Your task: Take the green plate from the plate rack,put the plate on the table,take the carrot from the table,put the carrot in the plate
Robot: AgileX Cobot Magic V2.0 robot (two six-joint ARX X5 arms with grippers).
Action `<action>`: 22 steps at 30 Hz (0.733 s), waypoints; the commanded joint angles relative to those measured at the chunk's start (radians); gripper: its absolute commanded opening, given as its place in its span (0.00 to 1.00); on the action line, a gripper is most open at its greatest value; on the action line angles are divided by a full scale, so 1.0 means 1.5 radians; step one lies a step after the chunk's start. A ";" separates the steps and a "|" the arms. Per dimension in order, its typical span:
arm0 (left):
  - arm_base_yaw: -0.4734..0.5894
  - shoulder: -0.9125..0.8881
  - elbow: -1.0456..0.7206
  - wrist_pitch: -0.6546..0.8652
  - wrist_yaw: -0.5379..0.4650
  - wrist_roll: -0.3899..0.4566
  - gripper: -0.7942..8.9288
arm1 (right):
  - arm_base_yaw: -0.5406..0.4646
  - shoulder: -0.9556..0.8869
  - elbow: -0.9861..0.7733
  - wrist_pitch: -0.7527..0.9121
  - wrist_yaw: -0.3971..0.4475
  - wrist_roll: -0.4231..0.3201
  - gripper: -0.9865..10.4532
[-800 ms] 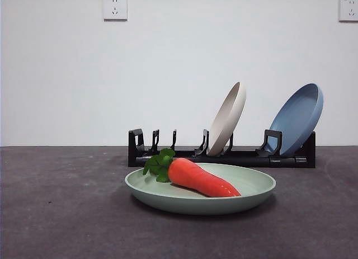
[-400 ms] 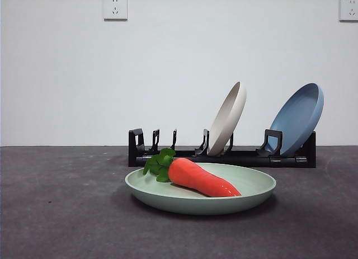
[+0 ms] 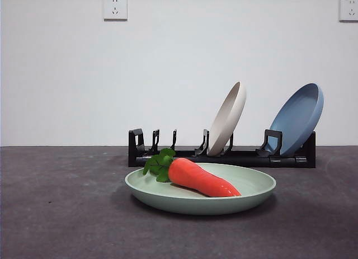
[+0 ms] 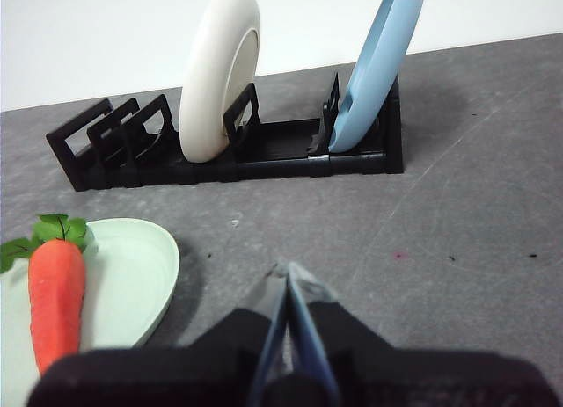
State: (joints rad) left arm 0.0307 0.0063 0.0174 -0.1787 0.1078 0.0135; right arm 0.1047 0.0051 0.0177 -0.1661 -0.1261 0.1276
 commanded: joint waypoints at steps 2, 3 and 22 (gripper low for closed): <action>0.002 -0.002 -0.009 0.003 0.000 -0.007 0.08 | 0.001 -0.003 -0.008 -0.004 0.001 0.043 0.09; 0.002 -0.002 -0.009 0.003 0.000 -0.007 0.08 | 0.001 -0.003 -0.008 -0.004 0.002 0.043 0.09; 0.002 -0.002 -0.009 0.003 0.000 -0.007 0.08 | 0.001 -0.002 -0.008 -0.004 0.002 0.043 0.09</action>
State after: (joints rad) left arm 0.0307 0.0063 0.0174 -0.1787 0.1078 0.0135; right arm 0.1047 0.0051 0.0177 -0.1658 -0.1257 0.1806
